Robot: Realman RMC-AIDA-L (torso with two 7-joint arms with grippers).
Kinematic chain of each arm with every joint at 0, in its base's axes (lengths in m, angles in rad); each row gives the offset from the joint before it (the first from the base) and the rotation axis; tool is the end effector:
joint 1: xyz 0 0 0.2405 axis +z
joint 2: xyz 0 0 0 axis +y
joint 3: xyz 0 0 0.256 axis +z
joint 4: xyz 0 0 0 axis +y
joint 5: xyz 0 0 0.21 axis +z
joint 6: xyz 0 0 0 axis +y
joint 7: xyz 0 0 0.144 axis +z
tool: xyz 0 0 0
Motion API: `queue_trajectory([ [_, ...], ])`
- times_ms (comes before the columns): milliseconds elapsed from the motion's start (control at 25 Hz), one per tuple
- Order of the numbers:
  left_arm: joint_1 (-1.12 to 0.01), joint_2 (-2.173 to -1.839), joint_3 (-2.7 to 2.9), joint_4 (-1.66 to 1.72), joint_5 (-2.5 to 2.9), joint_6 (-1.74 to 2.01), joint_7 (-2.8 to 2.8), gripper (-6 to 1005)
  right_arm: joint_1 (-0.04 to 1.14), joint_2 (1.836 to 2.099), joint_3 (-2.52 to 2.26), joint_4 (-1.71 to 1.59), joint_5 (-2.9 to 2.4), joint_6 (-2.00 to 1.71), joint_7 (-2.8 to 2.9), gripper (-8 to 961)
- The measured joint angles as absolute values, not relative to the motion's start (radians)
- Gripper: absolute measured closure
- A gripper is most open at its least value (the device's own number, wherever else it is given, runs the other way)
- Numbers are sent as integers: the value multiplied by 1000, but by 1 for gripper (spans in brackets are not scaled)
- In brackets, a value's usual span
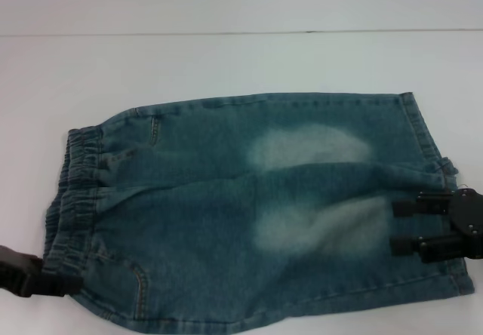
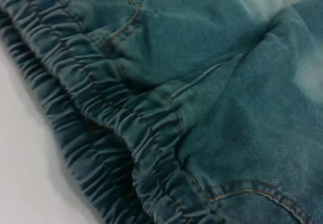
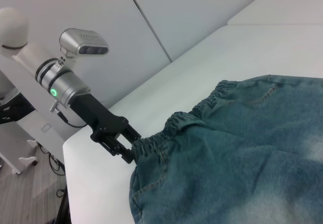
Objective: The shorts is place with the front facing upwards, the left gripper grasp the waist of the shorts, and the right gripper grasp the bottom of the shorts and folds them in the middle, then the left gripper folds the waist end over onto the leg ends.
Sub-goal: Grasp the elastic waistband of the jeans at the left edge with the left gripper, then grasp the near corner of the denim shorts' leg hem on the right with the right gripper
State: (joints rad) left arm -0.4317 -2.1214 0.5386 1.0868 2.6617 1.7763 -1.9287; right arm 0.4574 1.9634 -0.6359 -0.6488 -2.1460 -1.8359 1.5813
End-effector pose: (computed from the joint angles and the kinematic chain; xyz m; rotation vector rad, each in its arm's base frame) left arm -0.3293 0.2706 0.0506 -2.5869 -1.3853 0.0660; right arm 0.2993 0.2809 0.0412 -2.8744 0.9983 0.6413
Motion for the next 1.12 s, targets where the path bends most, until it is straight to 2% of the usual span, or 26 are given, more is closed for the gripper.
queue_trajectory([
  [240, -432, -2123, 561, 1088, 2662, 1777, -1933, 492, 457, 1963, -635, -649, -2146, -1833, 1579, 12],
  [520, -434, -2119, 561, 1095, 2658, 1793, -1934, 695, 462, 1963, -634, -652, -2146, -1832, 1579, 11],
  [680, -446, -2114, 557, 1096, 2656, 1803, -1947, 840, 472, 1949, -629, -657, -2145, -1832, 1598, 11],
  [760, -453, -2113, 557, 1096, 2658, 1807, -1954, 918, 481, 1932, -627, -659, -2144, -1833, 1618, 11],
  [960, -483, -2106, 559, 1096, 2659, 1816, -1986, 953, 513, 1882, -627, -693, -2174, -1837, 1742, 11],
  [1120, -502, -2100, 559, 1095, 2662, 1818, -2000, 958, 535, 1874, -623, -825, -2277, -1864, 1854, 12],
])
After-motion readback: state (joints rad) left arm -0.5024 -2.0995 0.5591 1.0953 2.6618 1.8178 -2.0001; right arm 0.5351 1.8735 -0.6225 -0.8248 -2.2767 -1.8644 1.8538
